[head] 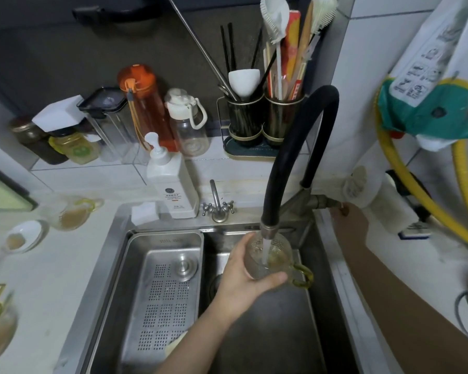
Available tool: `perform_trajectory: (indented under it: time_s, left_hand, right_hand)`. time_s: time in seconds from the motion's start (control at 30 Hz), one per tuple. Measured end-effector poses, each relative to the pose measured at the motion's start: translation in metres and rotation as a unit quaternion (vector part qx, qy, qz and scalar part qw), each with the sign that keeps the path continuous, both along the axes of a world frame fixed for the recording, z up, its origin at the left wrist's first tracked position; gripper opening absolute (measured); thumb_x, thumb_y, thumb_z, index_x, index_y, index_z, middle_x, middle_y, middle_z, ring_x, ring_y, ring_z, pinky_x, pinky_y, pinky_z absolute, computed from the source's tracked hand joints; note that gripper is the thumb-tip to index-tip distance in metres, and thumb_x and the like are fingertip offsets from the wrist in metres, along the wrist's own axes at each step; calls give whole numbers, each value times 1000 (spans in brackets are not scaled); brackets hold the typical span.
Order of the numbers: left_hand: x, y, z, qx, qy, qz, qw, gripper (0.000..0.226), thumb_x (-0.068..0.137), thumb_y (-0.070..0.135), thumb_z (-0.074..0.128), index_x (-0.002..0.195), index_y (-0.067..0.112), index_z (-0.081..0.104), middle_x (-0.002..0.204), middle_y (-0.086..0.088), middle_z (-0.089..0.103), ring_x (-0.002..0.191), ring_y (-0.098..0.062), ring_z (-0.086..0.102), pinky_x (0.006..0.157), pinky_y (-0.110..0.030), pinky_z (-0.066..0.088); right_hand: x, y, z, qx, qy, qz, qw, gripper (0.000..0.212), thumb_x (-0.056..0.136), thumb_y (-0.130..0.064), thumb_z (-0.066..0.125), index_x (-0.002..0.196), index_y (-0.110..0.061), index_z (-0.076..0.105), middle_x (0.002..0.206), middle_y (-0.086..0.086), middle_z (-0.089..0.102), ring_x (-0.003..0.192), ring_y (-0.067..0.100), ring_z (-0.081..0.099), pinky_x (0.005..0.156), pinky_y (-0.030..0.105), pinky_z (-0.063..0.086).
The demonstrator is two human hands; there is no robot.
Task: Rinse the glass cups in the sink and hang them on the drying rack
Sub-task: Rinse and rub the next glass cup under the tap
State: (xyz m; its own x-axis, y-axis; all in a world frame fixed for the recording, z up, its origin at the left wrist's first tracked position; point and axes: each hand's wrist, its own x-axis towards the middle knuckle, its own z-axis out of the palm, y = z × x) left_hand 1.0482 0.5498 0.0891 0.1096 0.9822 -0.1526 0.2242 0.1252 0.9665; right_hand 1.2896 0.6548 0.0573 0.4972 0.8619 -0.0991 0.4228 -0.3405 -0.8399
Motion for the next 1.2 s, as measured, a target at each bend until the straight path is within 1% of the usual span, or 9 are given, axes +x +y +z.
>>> perform_trajectory:
  time_s: [0.13,0.27,0.37,0.57,0.73,0.83,0.93,1.03,1.2]
  left_hand:
    - [-8,1,0,-15,-22,-22,999,83,63,13,89,130,28,43,125,10,58,111,6,56,91,-9,43]
    - [-19,4,3,-43,-49,-72,995,81,65,6,86,131,21,41,123,6,57,103,11,58,83,-6,44]
    - [-26,5,0,-57,-65,-96,992,79,60,18,87,126,22,45,124,1,59,109,0,60,86,-15,48]
    - [-37,2,0,-64,-27,-126,990,78,75,28,78,140,43,36,131,12,36,117,3,42,87,-9,46]
    - [-41,-2,-10,-72,-103,-35,991,48,77,20,76,120,26,54,131,-12,56,118,-19,57,94,-28,50]
    - [-41,3,-3,-112,-150,-29,982,30,90,21,61,120,25,57,134,-5,57,119,-11,56,101,-27,44]
    - [-28,2,9,-92,-105,-117,983,49,90,17,64,131,34,43,129,13,53,106,4,55,87,-13,45]
    - [-22,-7,2,-51,-68,-115,990,61,81,-1,71,114,43,45,112,20,53,88,9,58,65,-7,47]
    - [-50,-2,-14,-97,-119,-105,983,85,68,27,84,141,29,41,143,9,46,132,-2,41,96,-16,46]
  right_hand:
    - [-40,-53,16,26,72,27,997,33,92,-24,57,123,-13,54,113,2,58,103,17,54,89,30,40]
    - [-68,-91,32,-15,219,269,938,26,91,-28,53,115,-21,63,110,-2,68,102,15,65,88,29,53]
    - [-73,-102,34,-47,319,316,892,37,89,-34,47,121,-23,60,115,-2,68,107,14,65,85,27,55]
    - [-81,-121,41,4,312,333,890,35,100,-14,38,130,-25,52,125,-1,61,115,18,60,94,37,52]
    - [-92,-131,47,35,278,353,893,42,95,-3,48,133,-21,48,124,-4,62,114,10,60,91,22,52]
    - [-99,-127,45,36,247,320,914,40,89,-3,60,121,-25,54,113,3,65,108,17,62,90,24,54]
    - [-99,-129,44,32,212,260,941,51,81,-10,72,119,-31,46,119,-5,56,108,10,60,83,19,54]
    - [-98,-140,38,21,212,252,944,54,82,-9,71,124,-25,41,120,-7,52,102,-1,60,77,13,52]
    - [-99,-136,43,-21,205,296,933,64,80,-9,72,128,-30,35,122,-8,51,104,-6,57,76,7,49]
